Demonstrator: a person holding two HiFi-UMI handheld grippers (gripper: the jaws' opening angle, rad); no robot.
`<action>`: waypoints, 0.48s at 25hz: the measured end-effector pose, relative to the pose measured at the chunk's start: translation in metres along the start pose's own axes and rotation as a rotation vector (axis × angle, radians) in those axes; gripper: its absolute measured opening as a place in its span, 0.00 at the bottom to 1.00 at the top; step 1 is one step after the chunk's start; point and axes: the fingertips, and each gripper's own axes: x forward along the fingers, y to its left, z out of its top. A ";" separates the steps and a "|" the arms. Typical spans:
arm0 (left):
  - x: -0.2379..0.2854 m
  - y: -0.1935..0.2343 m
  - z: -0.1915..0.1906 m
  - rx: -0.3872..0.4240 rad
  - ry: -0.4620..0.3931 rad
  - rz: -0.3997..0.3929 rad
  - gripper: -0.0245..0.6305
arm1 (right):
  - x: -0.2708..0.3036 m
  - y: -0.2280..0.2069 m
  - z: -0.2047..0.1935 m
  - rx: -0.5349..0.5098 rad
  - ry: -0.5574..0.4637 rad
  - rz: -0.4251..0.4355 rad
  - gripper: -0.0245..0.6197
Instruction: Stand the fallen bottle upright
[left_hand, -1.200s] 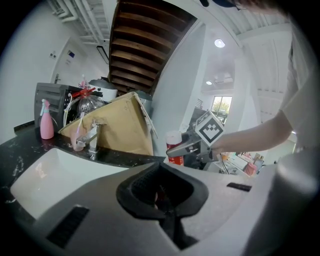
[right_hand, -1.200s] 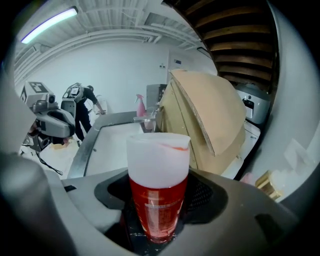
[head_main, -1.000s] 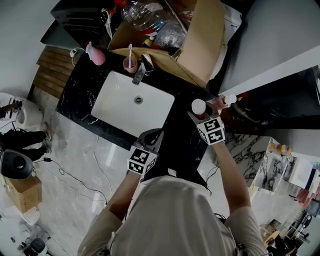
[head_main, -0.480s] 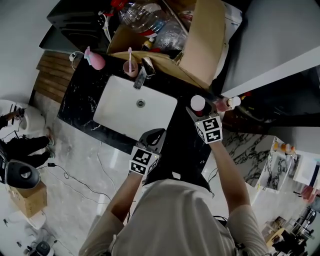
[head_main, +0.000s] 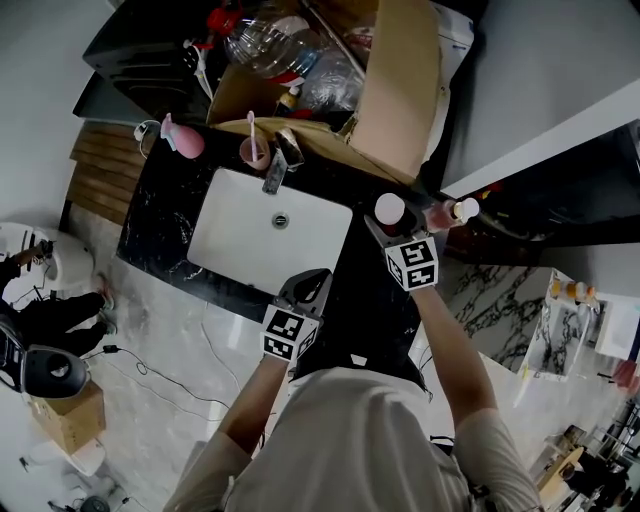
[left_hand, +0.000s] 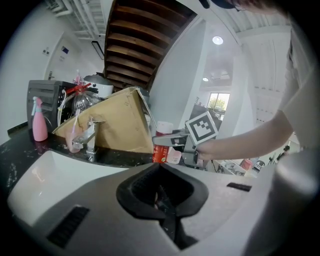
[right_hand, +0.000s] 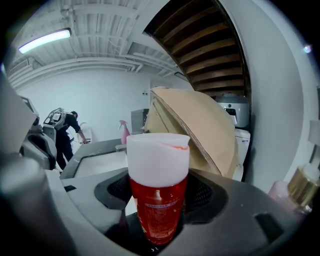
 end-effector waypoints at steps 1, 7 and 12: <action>0.000 0.000 0.000 0.000 0.000 -0.001 0.05 | 0.001 0.000 0.000 0.009 -0.007 -0.002 0.51; 0.005 0.003 0.000 0.004 0.006 -0.009 0.05 | 0.004 -0.003 0.001 0.034 -0.042 -0.024 0.51; 0.011 0.001 -0.004 -0.001 0.012 -0.017 0.05 | 0.007 -0.008 -0.006 0.054 -0.052 -0.030 0.51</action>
